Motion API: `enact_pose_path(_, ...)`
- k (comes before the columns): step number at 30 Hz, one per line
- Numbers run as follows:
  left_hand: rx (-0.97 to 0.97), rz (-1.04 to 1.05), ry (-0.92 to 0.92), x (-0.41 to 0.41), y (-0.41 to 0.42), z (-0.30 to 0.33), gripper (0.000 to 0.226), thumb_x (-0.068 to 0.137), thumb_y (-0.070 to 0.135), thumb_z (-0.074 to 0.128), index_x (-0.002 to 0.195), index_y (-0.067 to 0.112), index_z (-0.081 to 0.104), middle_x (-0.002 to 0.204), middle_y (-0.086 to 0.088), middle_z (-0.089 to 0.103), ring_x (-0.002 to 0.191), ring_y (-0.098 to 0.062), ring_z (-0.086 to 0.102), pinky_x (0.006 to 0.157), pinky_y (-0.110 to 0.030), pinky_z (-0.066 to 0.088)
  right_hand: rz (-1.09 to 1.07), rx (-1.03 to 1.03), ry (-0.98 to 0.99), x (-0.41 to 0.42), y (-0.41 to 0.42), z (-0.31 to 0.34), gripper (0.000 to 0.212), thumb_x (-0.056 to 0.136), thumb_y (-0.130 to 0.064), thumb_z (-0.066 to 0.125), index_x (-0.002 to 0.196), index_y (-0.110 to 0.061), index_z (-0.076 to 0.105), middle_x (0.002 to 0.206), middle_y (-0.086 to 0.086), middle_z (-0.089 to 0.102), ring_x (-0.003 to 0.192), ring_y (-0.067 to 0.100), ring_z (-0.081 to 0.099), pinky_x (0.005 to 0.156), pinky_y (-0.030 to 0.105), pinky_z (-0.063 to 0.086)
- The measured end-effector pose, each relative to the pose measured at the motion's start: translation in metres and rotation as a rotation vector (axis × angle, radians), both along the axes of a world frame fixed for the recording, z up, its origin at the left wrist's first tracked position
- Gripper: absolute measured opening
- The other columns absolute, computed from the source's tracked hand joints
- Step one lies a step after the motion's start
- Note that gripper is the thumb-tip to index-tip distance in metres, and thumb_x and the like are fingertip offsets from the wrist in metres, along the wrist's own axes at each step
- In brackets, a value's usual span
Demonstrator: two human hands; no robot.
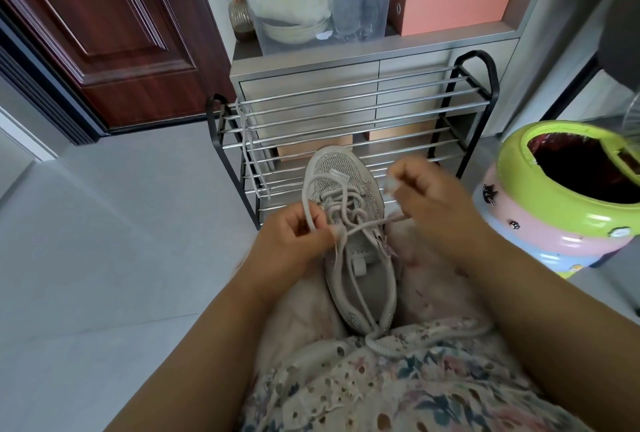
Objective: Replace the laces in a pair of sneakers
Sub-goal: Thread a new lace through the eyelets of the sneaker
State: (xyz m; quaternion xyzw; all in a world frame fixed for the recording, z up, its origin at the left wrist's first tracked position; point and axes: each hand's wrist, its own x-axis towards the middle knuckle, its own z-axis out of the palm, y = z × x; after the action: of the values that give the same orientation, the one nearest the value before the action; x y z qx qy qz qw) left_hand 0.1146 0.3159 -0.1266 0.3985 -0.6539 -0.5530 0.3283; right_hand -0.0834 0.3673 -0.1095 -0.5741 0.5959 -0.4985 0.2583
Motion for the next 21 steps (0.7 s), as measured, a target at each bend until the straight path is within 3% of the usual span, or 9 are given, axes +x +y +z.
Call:
enact_pose_path(2,0.127,0.062,0.138,0.001,-0.004,-0.001,0.027,0.083,0.024,0.066,0.06,0.015,0.055,0.046,-0.003,0.04,0.042,-0.016,0.034,0.045,-0.024,0.029,0.072,0.008,0.533,0.005,0.002,-0.003,0.024,0.085,-0.05,0.039,0.074,-0.031,0.048,0.066,-0.015,0.046,0.064,0.002,0.043,0.055,0.016,0.03)
enact_pose_path(4,0.218,0.096,0.3,0.002,-0.009,-0.001,0.032,0.083,0.029,0.057,0.058,0.011,0.05,0.044,-0.006,0.033,0.038,-0.015,0.028,0.042,-0.022,0.025,0.096,0.038,0.832,0.01,0.002,0.001,0.041,0.083,-0.064,0.024,0.075,-0.031,0.046,0.068,-0.016,0.038,0.067,0.007,0.041,0.053,0.019,0.025)
enact_pose_path(6,0.26,0.121,0.427,0.003,-0.012,-0.002,0.034,0.085,0.027,0.053,0.055,0.012,0.049,0.045,-0.006,0.029,0.036,-0.014,0.026,0.038,-0.02,0.025,0.083,0.064,0.952,0.012,0.001,0.004,0.048,0.079,-0.072,0.019,0.068,-0.03,0.04,0.068,-0.014,0.034,0.067,0.01,0.04,0.051,0.025,0.024)
enact_pose_path(8,0.271,0.14,0.484,0.005,-0.014,-0.003,0.034,0.085,0.025,0.053,0.053,0.014,0.049,0.047,-0.006,0.028,0.035,-0.012,0.026,0.038,-0.02,0.025,0.094,0.072,0.933,0.012,-0.001,0.003,0.048,0.08,-0.071,0.029,0.06,-0.028,0.035,0.068,-0.012,0.034,0.065,0.01,0.039,0.053,0.027,0.027)
enact_pose_path(11,0.252,0.138,0.461,0.006,-0.013,-0.005,0.034,0.086,0.025,0.054,0.054,0.014,0.05,0.047,-0.005,0.031,0.035,-0.012,0.028,0.038,-0.021,0.026,0.133,0.098,0.457,0.012,0.0,0.001,0.045,0.086,-0.041,0.061,0.054,-0.019,0.039,0.062,-0.01,0.041,0.057,0.006,0.041,0.054,0.024,0.034)
enact_pose_path(13,0.22,0.13,0.382,0.007,-0.011,-0.004,0.034,0.085,0.028,0.058,0.055,0.015,0.05,0.045,-0.004,0.033,0.036,-0.015,0.029,0.04,-0.022,0.027,0.085,0.112,0.042,0.014,0.002,0.004,0.044,0.087,-0.022,0.064,0.049,-0.018,0.043,0.052,-0.011,0.042,0.046,0.003,0.038,0.051,0.017,0.034)
enact_pose_path(16,0.132,0.074,0.253,0.007,-0.005,0.0,0.026,0.078,0.03,0.067,0.058,0.018,0.056,0.044,0.001,0.038,0.039,-0.014,0.031,0.043,-0.024,0.027,-0.004,0.121,-0.467,0.013,0.001,0.006,0.039,0.089,-0.015,0.059,0.05,-0.019,0.057,0.046,-0.01,0.044,0.043,0.002,0.038,0.05,0.016,0.033)
enact_pose_path(18,0.04,0.02,0.146,0.005,0.001,0.005,0.026,0.066,0.028,0.078,0.065,0.014,0.055,0.049,0.005,0.046,0.043,-0.009,0.039,0.045,-0.02,0.034,-0.028,0.111,-0.64,0.011,-0.001,0.008,0.026,0.086,-0.021,0.059,0.063,-0.009,0.058,0.057,0.0,0.05,0.051,0.007,0.045,0.055,0.02,0.036)
enact_pose_path(21,-0.138,-0.045,-0.114,-0.002,0.008,0.008,0.048,0.051,0.029,0.092,0.071,0.013,0.052,0.057,0.009,0.051,0.051,-0.003,0.041,0.05,-0.017,0.037,0.136,0.127,-0.746,0.014,-0.002,0.008,0.031,0.085,-0.027,0.052,0.068,-0.001,0.055,0.066,0.01,0.058,0.059,0.013,0.056,0.057,0.018,0.046)
